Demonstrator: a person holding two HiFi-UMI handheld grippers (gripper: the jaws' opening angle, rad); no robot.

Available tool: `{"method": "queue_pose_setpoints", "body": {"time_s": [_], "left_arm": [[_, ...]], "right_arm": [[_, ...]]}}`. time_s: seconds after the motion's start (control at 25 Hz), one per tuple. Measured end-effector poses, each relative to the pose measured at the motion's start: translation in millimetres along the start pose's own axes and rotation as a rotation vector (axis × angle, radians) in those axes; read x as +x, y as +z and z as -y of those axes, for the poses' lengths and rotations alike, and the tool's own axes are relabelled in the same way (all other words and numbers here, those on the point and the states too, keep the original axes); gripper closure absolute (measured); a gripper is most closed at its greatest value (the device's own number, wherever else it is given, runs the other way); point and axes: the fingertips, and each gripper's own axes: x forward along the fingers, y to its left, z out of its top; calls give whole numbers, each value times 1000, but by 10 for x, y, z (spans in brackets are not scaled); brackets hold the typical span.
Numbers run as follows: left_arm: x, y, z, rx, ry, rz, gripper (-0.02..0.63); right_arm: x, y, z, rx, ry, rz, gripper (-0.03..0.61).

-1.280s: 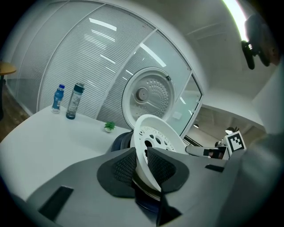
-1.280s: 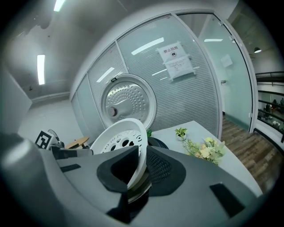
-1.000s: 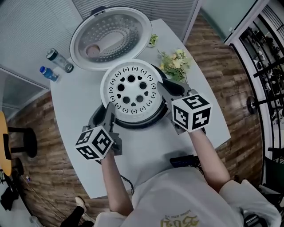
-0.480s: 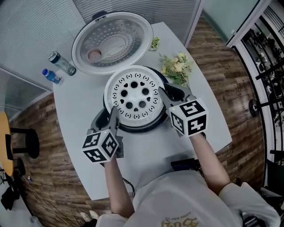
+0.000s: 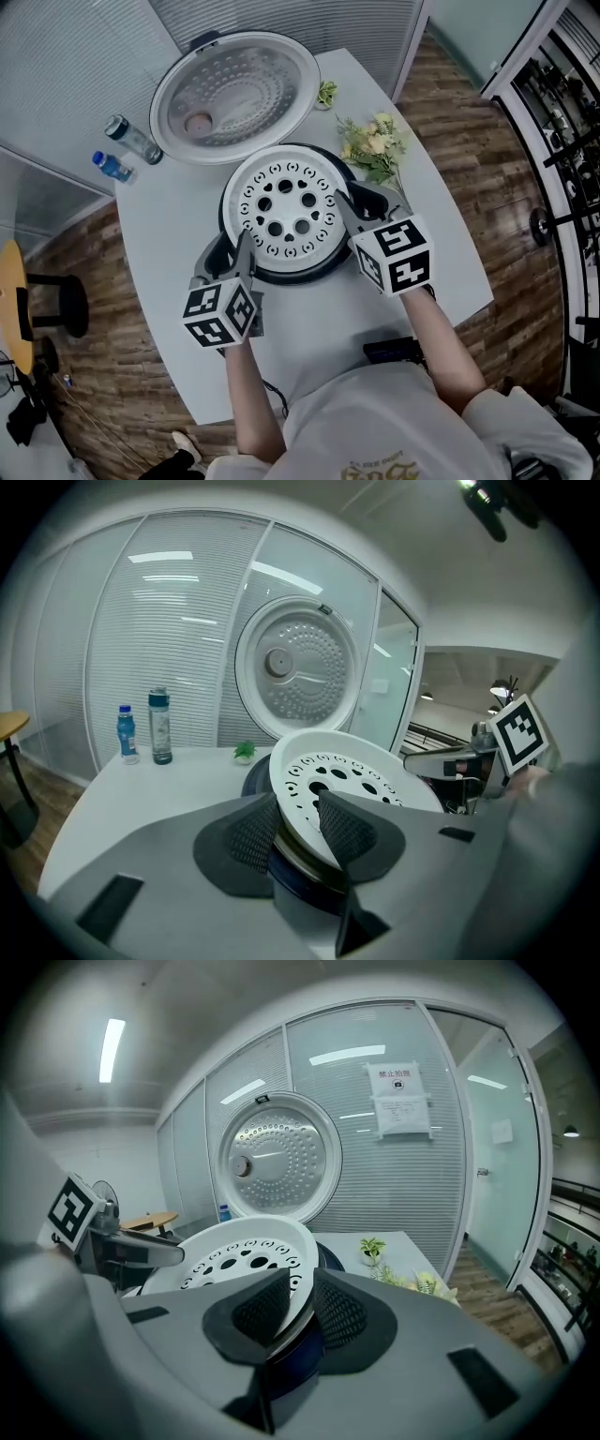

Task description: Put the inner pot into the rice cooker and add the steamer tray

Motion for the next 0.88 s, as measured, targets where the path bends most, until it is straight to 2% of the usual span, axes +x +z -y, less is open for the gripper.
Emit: {"method": "queue_pose_setpoints", "body": {"time_s": [0.28, 0.44, 0.48, 0.52, 0.6, 0.88], "left_arm": [[-9, -10, 22, 26, 23, -3, 476], [2, -2, 11, 57, 48, -14, 466], [2, -14, 5, 78, 65, -22, 459], [2, -36, -3, 107, 86, -35, 410], [1, -87, -19, 165, 123, -63, 388], [-32, -75, -88, 180, 156, -72, 374]], "right_arm": [[-28, -5, -9, -28, -4, 6, 502], [1, -7, -43, -57, -1, 6, 467], [-3, -12, -44, -64, -2, 8, 464], [-10, -22, -43, -68, -2, 8, 462], [-24, -47, -39, -74, -1, 8, 454], [-82, 1, 58, -6, -9, 74, 448]]}}
